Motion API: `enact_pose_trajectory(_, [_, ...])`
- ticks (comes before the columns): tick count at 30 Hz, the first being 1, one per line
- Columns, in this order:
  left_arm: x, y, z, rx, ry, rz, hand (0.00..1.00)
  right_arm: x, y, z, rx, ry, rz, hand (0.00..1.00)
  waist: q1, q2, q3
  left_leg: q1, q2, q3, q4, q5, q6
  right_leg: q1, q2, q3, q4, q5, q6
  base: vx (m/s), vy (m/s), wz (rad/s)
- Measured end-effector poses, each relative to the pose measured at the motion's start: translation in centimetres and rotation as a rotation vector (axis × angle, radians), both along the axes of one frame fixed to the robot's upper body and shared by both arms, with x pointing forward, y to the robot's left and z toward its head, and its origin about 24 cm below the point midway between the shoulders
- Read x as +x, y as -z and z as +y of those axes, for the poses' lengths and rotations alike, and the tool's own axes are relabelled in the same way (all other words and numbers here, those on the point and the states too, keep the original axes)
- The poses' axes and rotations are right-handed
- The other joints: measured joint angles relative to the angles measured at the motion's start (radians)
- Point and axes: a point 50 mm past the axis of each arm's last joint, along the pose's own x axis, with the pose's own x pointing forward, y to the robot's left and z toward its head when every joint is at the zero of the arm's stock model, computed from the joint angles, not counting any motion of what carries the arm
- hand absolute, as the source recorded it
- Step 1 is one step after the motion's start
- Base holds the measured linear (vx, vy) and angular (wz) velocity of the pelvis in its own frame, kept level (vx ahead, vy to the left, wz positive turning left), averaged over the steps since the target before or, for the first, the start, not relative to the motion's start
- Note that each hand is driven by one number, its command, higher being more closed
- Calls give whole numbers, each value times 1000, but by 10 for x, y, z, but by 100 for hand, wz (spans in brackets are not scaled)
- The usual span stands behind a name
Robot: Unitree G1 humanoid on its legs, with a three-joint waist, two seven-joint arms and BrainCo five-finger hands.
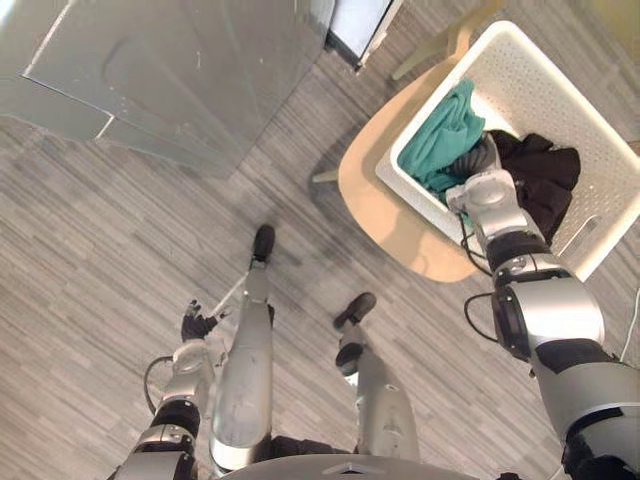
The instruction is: Pick up the laundry basket with both hands and put the clothes into the washing machine.
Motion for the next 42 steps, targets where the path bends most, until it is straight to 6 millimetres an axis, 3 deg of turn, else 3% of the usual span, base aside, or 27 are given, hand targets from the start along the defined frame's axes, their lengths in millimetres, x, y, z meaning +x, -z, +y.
enact_pose_trajectory(3, [2,-4,-2,-5,4,-24,0,-4,7,-3,207,38,-62,100,-9,-1,0,29,5,23,-18,6,4,8,-2,20,2,0,0,-14,10,-13])
enact_pose_trajectory(9, [-4,-2,-7,-4,32,-22,0,-19,-19,-10,430,113,-367,100,-42,-6,1,133,8,78,-45,13,2,57,-19,60,23,1,7,5,-14,-14])
enact_pose_trajectory(15, [-12,7,-10,19,75,42,0,-35,-33,-9,439,94,-518,100,-73,-7,1,248,0,98,-92,22,12,115,-44,81,83,-37,20,-5,-15,0])
enact_pose_trajectory(18, [-25,17,-5,51,89,116,0,-43,-33,2,461,54,-570,100,-88,-22,-10,304,-6,116,-106,19,17,144,-58,88,109,-58,28,-17,-36,-5])
enact_pose_trajectory(25, [-59,40,11,99,75,286,0,-72,-2,13,489,23,-582,100,-117,-43,-115,393,-21,172,-109,-5,25,207,-74,138,82,-54,45,27,-23,-14])
enact_pose_trajectory(27, [-79,50,16,103,72,359,0,-83,8,14,489,7,-572,100,-137,-45,-179,432,-22,201,-114,-23,24,239,-73,158,53,-49,51,59,-14,-33])
enact_pose_trajectory(33, [-114,61,22,60,7,438,0,-114,3,-4,445,17,-654,100,-167,-43,-309,504,-20,254,-115,-58,11,309,-62,197,-31,-21,59,55,-8,-23])
enact_pose_trajectory(35, [-105,54,20,28,-21,371,0,-119,-6,-8,434,20,-696,100,-180,-42,-315,532,-19,257,-115,-64,9,349,-56,197,-62,-7,62,53,-12,-9])
enact_pose_trajectory(37, [-84,34,18,5,-46,221,0,-122,-13,-7,425,1,-725,100,-185,-40,-337,548,-15,260,-115,-67,5,369,-49,197,-76,-4,62,14,-16,-4])
enact_pose_trajectory(39, [-60,13,15,-10,-52,79,0,-123,-18,-5,416,-17,-749,100,-189,-31,-365,552,-14,262,-115,-67,4,373,-47,198,-78,-3,61,12,-8,-5])
enact_pose_trajectory(40, [-40,-8,13,-6,-49,-43,0,-122,-22,-3,410,-27,-763,100,-190,-25,-375,571,-14,270,-115,-67,4,386,-47,204,-81,-1,61,9,0,-10])
enact_pose_trajectory(42, [-20,-32,14,12,-52,-165,0,-119,-29,0,408,-49,-779,100,-192,-16,-383,598,-14,288,-116,-70,1,401,-47,224,-83,2,60,-7,4,-21])
